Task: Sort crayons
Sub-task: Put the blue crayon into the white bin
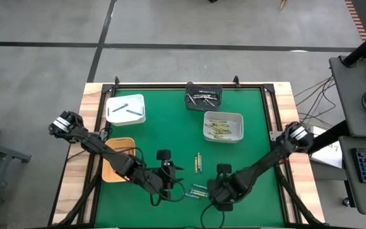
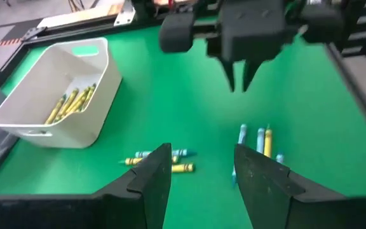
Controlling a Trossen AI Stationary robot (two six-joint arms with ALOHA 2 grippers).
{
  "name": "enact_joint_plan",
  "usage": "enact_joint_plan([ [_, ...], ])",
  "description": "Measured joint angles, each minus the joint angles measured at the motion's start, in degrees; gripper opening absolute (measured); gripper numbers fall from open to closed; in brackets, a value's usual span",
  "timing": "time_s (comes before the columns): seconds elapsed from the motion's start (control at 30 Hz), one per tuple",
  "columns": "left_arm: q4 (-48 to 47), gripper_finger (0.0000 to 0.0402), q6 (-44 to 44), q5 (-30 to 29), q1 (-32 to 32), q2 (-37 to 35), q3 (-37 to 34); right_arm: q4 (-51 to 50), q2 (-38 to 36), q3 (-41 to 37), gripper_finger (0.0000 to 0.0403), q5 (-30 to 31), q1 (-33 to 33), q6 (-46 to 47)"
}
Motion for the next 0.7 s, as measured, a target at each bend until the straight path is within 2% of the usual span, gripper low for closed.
enact_joint_plan([
  [0.23,-4.8,0.0154,-0.2,-1.0,-0.4,-0.5,-0.1,9.6,0.4,-0.3,0.0066,6.1,1.3,1.4],
  [0.47,-6.9,0.0154,-0.6,-3.6,-1.9,-1.4,-0.1,11.5,1.5,-0.5,0.0112,12.7,1.0,1.3],
  [0.7,-8.5,0.0154,0.0,-3.9,-3.0,-4.9,-0.2,15.2,4.3,-1.1,0.0123,16.7,0.7,-0.9],
])
